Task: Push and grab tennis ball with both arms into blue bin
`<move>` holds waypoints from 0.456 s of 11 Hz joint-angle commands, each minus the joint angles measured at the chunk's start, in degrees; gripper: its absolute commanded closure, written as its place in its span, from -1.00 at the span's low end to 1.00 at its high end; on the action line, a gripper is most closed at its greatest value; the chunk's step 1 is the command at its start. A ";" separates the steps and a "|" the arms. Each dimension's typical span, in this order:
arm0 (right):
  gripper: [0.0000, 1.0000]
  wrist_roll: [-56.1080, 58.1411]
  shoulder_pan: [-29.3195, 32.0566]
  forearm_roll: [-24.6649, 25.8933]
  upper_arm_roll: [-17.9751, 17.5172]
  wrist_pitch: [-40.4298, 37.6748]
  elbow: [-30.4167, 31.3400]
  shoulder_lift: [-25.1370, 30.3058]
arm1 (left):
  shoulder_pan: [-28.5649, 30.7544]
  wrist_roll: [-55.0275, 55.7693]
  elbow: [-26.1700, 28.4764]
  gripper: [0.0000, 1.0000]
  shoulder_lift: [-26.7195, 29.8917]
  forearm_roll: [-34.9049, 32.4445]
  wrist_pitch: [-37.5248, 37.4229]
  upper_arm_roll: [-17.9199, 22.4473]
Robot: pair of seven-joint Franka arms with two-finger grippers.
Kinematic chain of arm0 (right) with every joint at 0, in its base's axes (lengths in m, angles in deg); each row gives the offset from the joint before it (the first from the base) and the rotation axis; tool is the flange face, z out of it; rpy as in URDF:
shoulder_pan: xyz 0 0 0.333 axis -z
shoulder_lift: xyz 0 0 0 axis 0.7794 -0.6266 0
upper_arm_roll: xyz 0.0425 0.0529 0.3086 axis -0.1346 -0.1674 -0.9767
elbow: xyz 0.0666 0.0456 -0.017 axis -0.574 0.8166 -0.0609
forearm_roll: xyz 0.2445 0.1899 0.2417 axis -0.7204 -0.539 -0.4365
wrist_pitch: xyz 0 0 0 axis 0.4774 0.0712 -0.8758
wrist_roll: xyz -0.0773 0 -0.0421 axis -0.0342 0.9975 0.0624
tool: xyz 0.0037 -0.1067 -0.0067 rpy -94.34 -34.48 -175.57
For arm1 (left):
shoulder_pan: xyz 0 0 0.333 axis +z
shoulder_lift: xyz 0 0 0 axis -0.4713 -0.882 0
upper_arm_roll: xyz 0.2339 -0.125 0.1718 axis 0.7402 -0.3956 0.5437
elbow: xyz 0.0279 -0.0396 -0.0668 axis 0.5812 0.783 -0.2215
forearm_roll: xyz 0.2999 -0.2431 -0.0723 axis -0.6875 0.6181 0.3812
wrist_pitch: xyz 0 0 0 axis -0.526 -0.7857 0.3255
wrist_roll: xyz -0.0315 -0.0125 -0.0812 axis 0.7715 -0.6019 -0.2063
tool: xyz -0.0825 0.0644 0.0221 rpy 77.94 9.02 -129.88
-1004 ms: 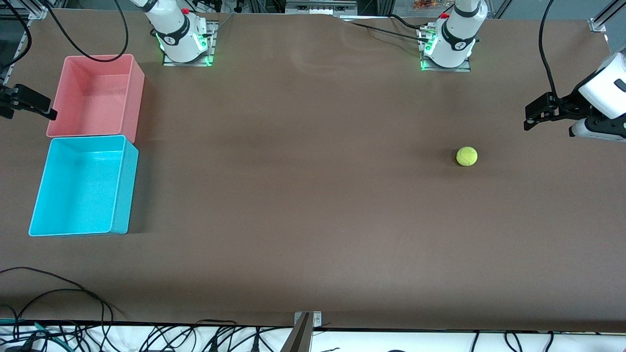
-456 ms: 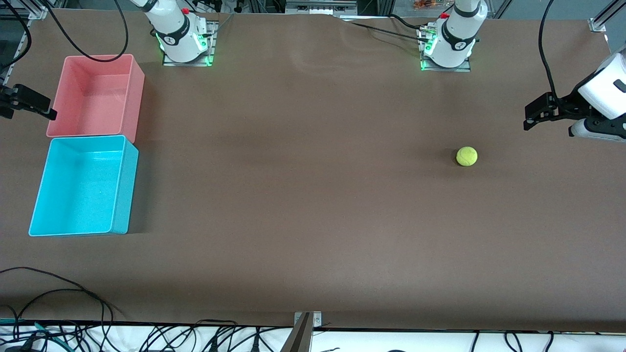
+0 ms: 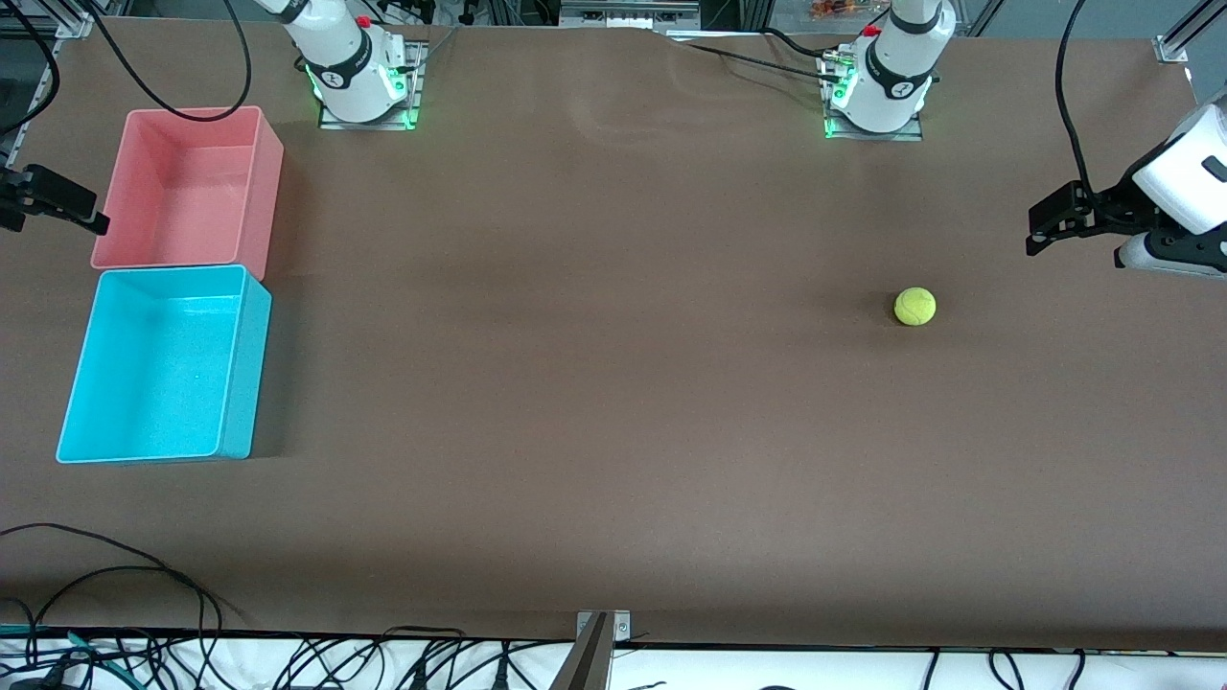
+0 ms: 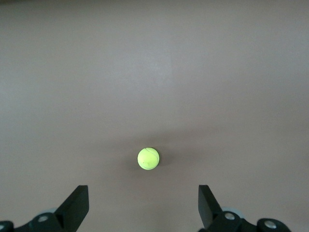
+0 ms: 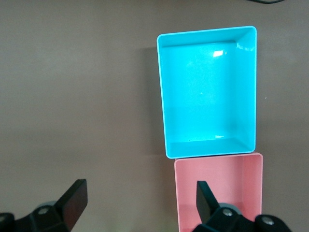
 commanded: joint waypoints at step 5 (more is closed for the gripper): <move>-1.00 0.02 0.23 0.26 0.50 -1.39 -0.87 0.09 | 0.08 -0.93 -0.31 -1.00 -0.19 -1.69 -0.80 -0.36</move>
